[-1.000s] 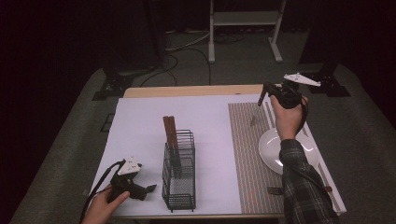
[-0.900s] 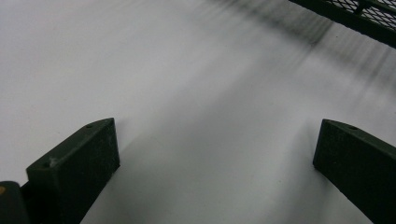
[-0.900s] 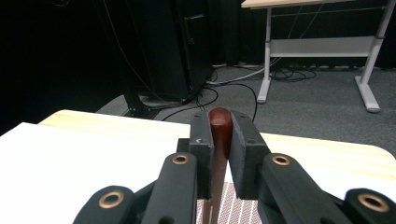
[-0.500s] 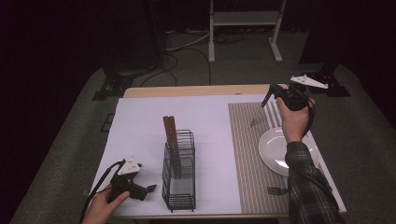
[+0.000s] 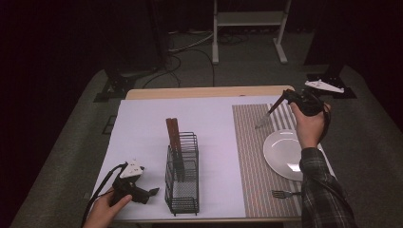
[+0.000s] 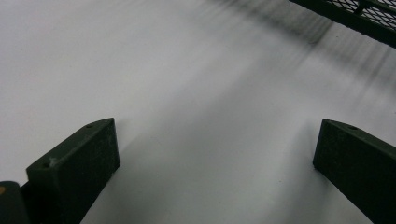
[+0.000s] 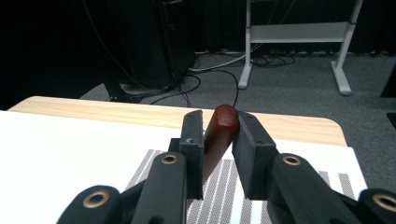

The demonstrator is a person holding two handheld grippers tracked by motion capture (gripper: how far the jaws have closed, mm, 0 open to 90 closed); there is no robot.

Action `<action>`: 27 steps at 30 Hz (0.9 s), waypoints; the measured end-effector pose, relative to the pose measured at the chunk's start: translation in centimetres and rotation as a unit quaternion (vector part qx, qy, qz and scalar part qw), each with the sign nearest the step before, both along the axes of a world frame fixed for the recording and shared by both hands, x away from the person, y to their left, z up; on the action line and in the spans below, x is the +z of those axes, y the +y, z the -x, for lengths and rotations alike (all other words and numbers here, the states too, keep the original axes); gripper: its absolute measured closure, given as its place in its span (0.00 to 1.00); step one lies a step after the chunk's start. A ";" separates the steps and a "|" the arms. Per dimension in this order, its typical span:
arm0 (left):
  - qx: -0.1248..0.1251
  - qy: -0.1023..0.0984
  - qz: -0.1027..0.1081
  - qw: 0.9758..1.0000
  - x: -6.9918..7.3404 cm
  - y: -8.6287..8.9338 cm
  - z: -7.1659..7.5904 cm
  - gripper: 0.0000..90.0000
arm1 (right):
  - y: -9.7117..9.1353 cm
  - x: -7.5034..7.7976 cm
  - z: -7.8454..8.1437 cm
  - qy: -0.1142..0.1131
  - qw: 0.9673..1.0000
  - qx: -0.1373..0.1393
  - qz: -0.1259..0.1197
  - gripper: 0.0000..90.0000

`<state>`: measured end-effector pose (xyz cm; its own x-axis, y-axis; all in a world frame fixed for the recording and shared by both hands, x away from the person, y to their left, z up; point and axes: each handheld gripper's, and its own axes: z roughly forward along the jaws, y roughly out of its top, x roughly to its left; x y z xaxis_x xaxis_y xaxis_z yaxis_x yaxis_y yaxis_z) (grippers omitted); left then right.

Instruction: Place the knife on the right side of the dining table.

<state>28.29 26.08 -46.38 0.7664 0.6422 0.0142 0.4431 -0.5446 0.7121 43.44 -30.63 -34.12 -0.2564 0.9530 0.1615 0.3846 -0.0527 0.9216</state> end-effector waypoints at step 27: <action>0.000 0.001 0.001 1.000 0.0 0.0 0.0 0.00 | -2.7 -1.7 0.7 0.028 0.999 -0.020 0.028 0.70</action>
